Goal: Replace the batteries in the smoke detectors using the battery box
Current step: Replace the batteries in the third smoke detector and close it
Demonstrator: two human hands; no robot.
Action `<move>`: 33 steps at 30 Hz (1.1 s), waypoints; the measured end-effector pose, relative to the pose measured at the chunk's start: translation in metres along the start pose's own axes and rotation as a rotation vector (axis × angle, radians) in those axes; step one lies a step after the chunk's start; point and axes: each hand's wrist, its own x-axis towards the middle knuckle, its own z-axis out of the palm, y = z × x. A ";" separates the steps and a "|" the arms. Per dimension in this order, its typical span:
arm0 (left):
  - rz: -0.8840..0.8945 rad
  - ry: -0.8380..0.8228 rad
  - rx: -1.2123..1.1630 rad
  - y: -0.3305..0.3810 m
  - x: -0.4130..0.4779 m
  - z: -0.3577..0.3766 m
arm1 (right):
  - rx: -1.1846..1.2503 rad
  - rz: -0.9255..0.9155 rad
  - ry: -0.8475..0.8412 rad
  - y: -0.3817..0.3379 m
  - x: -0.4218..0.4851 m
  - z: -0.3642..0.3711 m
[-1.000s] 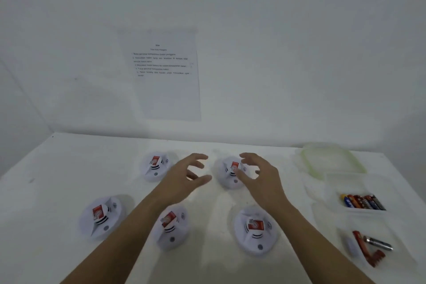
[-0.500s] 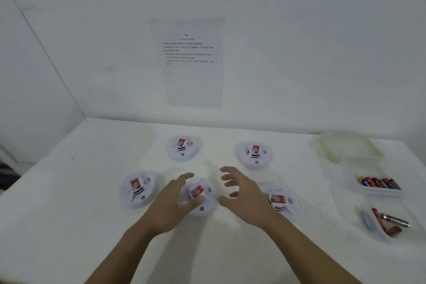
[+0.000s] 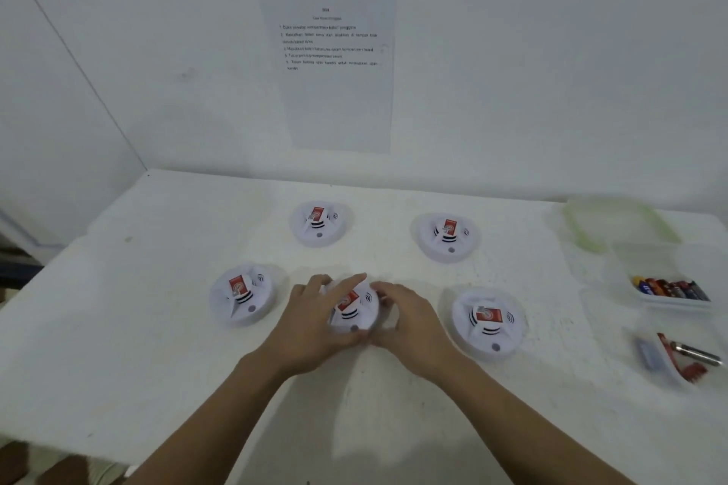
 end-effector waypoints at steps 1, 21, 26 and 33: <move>0.022 -0.012 -0.008 0.003 0.000 -0.002 | 0.043 -0.005 0.007 0.000 0.000 -0.001; 0.053 -0.014 -1.172 0.097 0.006 -0.034 | 0.352 -0.146 0.106 -0.054 -0.020 -0.103; 0.109 -0.087 -1.140 0.118 0.012 -0.034 | 0.372 -0.203 0.118 -0.047 -0.027 -0.129; 0.185 -0.116 -0.962 0.136 0.030 -0.033 | 0.209 -0.266 0.221 -0.031 -0.037 -0.169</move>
